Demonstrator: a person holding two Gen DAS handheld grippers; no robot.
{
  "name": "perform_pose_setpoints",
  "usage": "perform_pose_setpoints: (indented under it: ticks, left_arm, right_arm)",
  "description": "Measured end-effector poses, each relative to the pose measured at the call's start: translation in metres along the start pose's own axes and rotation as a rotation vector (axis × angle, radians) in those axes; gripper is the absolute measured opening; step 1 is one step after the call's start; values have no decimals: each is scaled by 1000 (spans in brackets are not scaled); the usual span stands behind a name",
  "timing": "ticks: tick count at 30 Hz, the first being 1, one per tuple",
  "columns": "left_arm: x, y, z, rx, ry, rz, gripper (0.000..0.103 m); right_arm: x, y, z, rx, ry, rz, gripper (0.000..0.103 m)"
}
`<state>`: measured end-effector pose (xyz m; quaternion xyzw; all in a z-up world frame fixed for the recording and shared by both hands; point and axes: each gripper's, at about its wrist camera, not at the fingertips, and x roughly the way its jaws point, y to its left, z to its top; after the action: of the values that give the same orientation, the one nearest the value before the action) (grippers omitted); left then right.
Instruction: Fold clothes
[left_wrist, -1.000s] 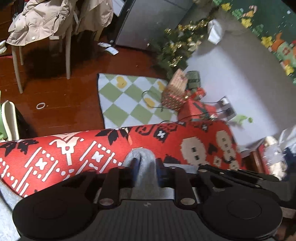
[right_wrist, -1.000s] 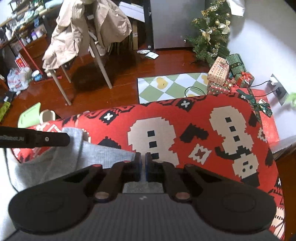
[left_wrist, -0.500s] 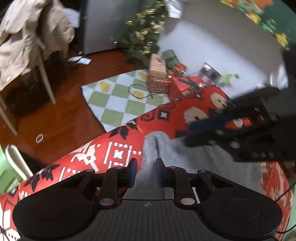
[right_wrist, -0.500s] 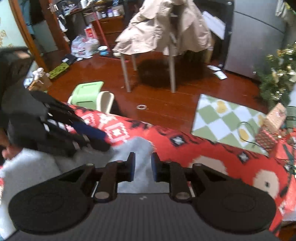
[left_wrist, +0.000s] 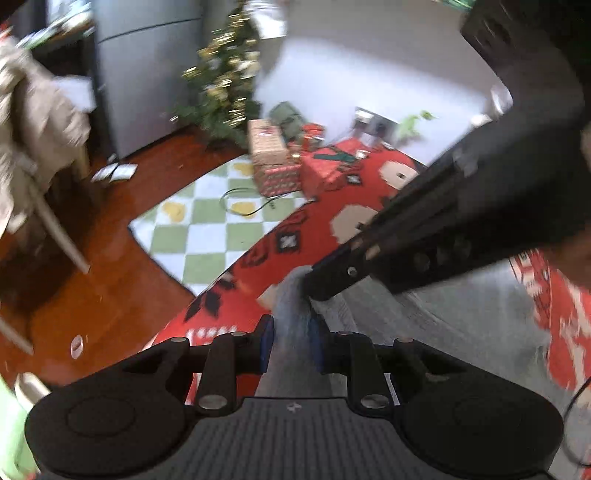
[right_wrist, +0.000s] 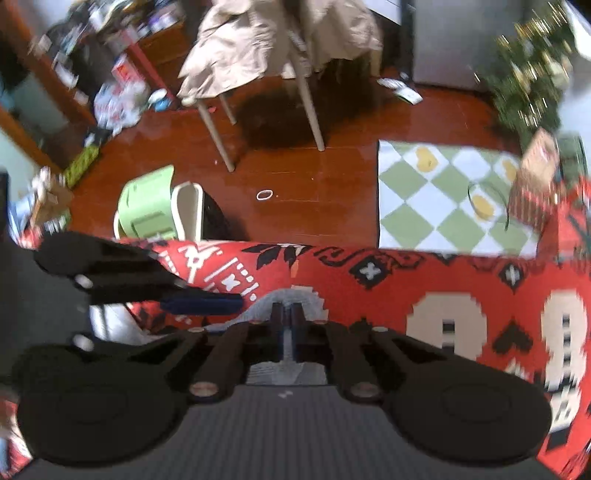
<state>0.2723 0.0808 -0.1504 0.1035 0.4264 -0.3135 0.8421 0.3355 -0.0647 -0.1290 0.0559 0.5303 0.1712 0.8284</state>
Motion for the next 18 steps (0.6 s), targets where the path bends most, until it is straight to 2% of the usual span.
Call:
perform_pose_setpoints:
  ticks: [1,3,5,8,10,13,16,18]
  left_arm:
    - [2,-3,1,31,1,-8,20]
    - [4,-5,1,67,-5,-40,4]
    - [4,1,0,30,-10,-82,4]
    - [4,23,-2,-147,-17,-161,4]
    - [8,41,-6,-289,-5,-215,4]
    - [22,66,-13,-479,42,-275,4]
    - [34,82,-19,-622,59,-341,4]
    - [40,89,-20,-684,72,-385,6]
  right_arm:
    - [-5,-5,0,22,1,8,3]
    - [-10,-11,0,39,4,12,4]
    - [-14,-15,-2,47,-4,21,4]
    - [-16,-21,-7,77,-25,38,8]
    - [-15,-23,-12,97,-36,43,16]
    - [-14,-27,-19,128,-51,50,16]
    - [-13,-31,-26,158,-66,57,16]
    - [-9,-31,-31,174,-72,63,16]
